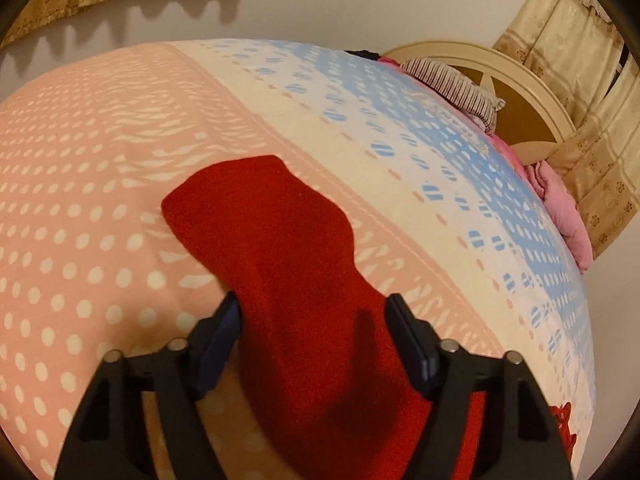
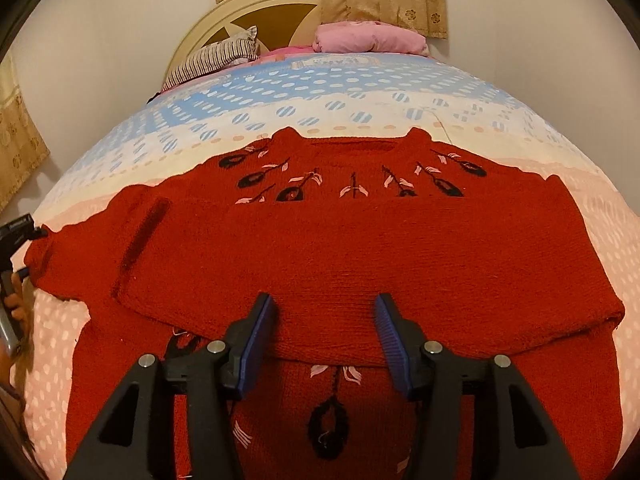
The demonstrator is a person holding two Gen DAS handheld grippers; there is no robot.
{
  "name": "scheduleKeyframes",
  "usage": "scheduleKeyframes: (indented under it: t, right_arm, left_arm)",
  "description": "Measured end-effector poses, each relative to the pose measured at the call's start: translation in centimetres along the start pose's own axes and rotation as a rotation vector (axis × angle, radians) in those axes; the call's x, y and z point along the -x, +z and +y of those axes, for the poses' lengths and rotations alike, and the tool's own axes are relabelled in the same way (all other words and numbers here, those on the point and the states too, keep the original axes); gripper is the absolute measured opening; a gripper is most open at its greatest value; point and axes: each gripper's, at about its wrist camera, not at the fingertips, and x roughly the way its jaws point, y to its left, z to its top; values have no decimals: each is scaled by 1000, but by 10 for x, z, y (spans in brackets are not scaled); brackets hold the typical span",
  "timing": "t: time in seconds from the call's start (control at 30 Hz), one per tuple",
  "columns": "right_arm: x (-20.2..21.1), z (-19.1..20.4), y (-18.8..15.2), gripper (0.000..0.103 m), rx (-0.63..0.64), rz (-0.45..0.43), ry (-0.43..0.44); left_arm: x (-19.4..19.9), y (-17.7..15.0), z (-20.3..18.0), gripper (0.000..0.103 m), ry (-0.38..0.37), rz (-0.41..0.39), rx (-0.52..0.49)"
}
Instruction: Fold small clothes
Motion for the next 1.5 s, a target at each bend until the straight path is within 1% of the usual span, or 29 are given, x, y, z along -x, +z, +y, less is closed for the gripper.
scheduleKeyframes:
  t: [0.03, 0.07, 0.1, 0.2, 0.3, 0.37, 0.4, 0.43, 0.5, 0.63, 0.7, 0.77, 0.83, 0.87, 0.93, 0.97, 1.0, 1.07, 1.1, 1.13, 1.2, 1.23, 1.27, 1.3, 1.33, 1.37, 1.4, 1.43, 1.5]
  right_arm:
    - [0, 0, 0, 56, 2, 1, -1]
    - [0, 0, -1, 56, 3, 2, -2]
    - [-1, 0, -1, 56, 1, 1, 0]
    - [0, -2, -1, 56, -11, -2, 10]
    - [0, -3, -2, 56, -16, -3, 14]
    - [0, -3, -2, 56, -16, -4, 14]
    - [0, -3, -2, 56, -16, -4, 14]
    - [0, -3, -2, 56, -18, -5, 15]
    - [1, -4, -2, 56, -25, -7, 23]
    - [1, -9, -2, 56, -47, -12, 45]
    - [2, -10, -2, 56, -57, -14, 53]
    - [2, -13, -2, 56, -69, -17, 65]
    - [2, -15, -2, 56, -81, -19, 78]
    - [2, -16, -2, 56, -87, -20, 84]
    - [3, -17, -2, 56, -95, -21, 92]
    - [2, -18, -2, 56, -98, -21, 95]
    - [2, -18, -2, 56, -100, -21, 97]
    - [2, -19, -2, 56, -103, -21, 101]
    - [2, -19, -2, 56, -105, -21, 102]
    - [2, -19, -2, 56, -107, -20, 103]
    - [2, -20, -2, 56, -109, -21, 106]
    - [2, -21, -2, 56, -110, -20, 108]
    - [2, -21, -2, 56, -112, -20, 111]
    - [3, -22, -2, 56, -119, -19, 118]
    - [3, -24, -2, 56, -126, -18, 127]
    - [3, -25, -2, 56, -132, -17, 134]
    - [4, -27, -1, 56, -144, -14, 149]
    - [5, -31, 1, 56, -163, -7, 174]
    - [10, -39, 9, 56, -212, 8, 227]
  left_arm:
    - [-1, 1, 0, 55, 6, -7, -4]
    - [0, 1, 2, 36, 7, -8, -8]
    - [0, 2, 3, 20, 6, -4, -9]
    - [-1, 4, 1, 18, 19, -1, -17]
    - [10, 1, -20, 17, 91, -40, -103]
    - [26, -4, -39, 16, 82, -85, -168]
    - [35, -7, -52, 16, 67, -110, -205]
    - [49, -14, -72, 16, 40, -146, -266]
    - [70, -29, -101, 16, -13, -186, -353]
    - [118, -82, -163, 16, -194, -229, -560]
    - [134, -117, -189, 16, -288, -213, -667]
    - [136, -152, -207, 16, -352, -163, -749]
    - [124, -181, -221, 16, -351, -89, -812]
    - [117, -190, -224, 16, -346, -52, -830]
    - [100, -211, -229, 16, -343, 59, -871]
    - [97, -219, -229, 16, -337, 86, -888]
    - [93, -227, -230, 17, -321, 109, -916]
    - [100, -234, -229, 19, -318, 101, -939]
    - [104, -232, -228, 26, -332, 105, -940]
    - [106, -228, -226, 37, -355, 131, -934]
    - [107, -225, -222, 50, -389, 189, -916]
    - [111, -223, -215, 52, -416, 216, -898]
    - [115, -222, -210, 52, -424, 217, -890]
    - [121, -220, -201, 53, -427, 202, -884]
    - [126, -220, -190, 58, -420, 177, -882]
    - [129, -217, -183, 63, -401, 150, -877]
    - [133, -211, -171, 72, -368, 107, -860]
    - [131, -203, -161, 76, -345, 75, -836]
    - [129, -190, -140, 77, -319, 44, -772]
